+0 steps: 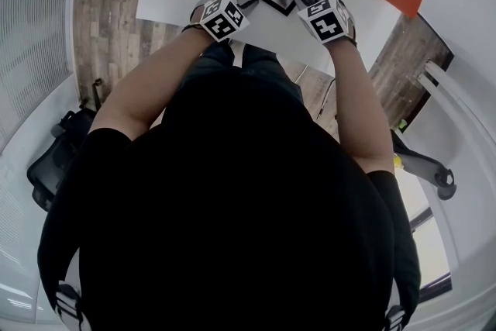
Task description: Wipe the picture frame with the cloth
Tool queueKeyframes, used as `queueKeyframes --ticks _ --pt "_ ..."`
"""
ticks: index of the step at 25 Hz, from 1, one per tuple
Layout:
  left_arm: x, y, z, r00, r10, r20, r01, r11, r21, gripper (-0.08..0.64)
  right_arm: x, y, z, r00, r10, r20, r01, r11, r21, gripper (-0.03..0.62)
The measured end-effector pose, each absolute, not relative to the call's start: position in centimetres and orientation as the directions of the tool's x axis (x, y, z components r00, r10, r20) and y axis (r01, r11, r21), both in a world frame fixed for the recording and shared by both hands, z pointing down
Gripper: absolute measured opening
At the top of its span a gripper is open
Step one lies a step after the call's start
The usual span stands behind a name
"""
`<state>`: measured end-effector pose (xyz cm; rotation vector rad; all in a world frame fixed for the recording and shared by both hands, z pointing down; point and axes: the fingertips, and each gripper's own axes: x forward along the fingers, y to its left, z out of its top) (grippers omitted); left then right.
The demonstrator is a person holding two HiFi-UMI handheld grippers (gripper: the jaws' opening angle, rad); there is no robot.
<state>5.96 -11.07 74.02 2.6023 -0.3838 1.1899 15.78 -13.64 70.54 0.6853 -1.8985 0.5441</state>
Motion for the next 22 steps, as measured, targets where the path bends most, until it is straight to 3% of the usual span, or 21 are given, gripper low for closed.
queueKeyframes --ticks 22 --pt "6.0 -11.2 74.1 0.631 -0.145 0.762 -0.348 -0.931 0.112 0.078 12.1 -8.9 70.5 -0.491 -0.121 0.862 -0.685 0.665 -0.297 0.118"
